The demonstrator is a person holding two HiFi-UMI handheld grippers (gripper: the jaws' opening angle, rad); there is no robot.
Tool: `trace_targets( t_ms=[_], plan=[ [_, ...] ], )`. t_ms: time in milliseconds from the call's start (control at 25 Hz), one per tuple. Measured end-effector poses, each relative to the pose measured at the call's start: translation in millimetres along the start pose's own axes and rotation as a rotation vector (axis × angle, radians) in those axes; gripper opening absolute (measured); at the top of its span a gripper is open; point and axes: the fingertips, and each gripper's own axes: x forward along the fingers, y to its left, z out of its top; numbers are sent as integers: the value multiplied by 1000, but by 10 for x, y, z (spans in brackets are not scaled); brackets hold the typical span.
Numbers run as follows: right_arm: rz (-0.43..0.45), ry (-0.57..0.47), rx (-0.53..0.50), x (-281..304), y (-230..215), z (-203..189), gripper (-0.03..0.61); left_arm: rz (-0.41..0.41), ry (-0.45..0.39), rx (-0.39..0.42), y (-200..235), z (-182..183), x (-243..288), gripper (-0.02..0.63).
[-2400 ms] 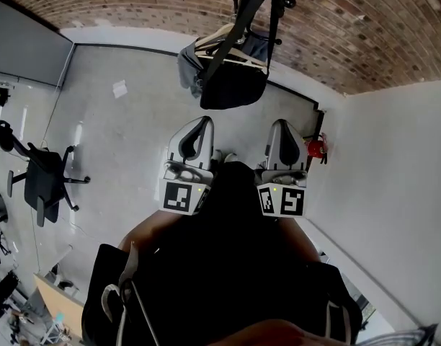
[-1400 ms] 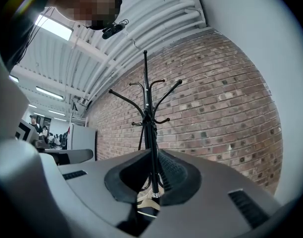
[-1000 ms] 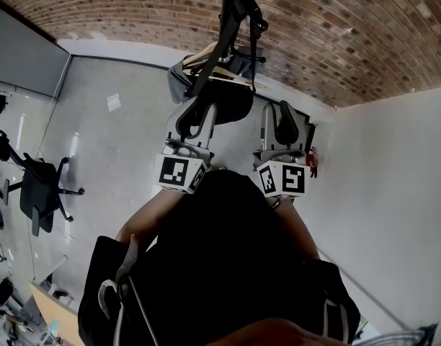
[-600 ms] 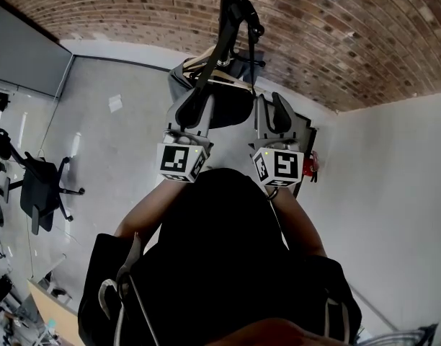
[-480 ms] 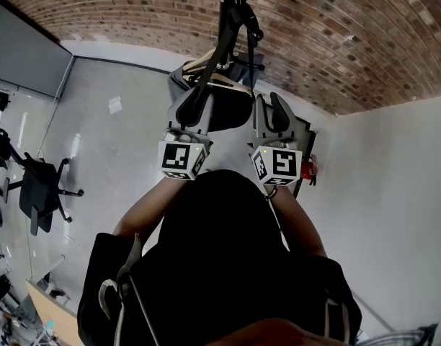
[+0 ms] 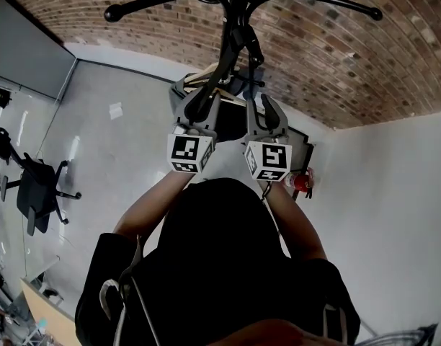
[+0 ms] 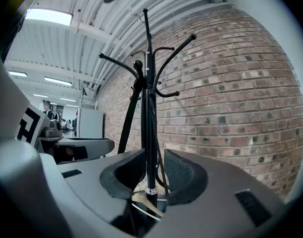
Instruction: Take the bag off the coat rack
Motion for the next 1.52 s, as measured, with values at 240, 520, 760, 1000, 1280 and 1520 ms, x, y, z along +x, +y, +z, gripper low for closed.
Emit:
trace_targets(
  t_ms=[240, 520, 760, 1000, 1280, 1520],
  plan=[
    [14, 19, -18, 296, 32, 22, 106, 47, 27, 27, 138, -17, 170, 104],
    [5, 51, -14, 505, -44, -123, 106, 26, 52, 86, 71, -109, 289, 104],
    [-4, 70, -47, 652, -79, -161, 105, 61, 57, 122, 148, -117, 394, 104],
    [12, 85, -28, 675, -115, -208, 81, 61, 51, 132, 165, -88, 444, 104],
    [16, 87, -88, 703, -109, -192, 57, 63, 53, 124, 178, -61, 463, 93],
    [5, 93, -27, 668, -89, -251, 25, 29, 99, 250, 103, -62, 436, 23]
  ],
)
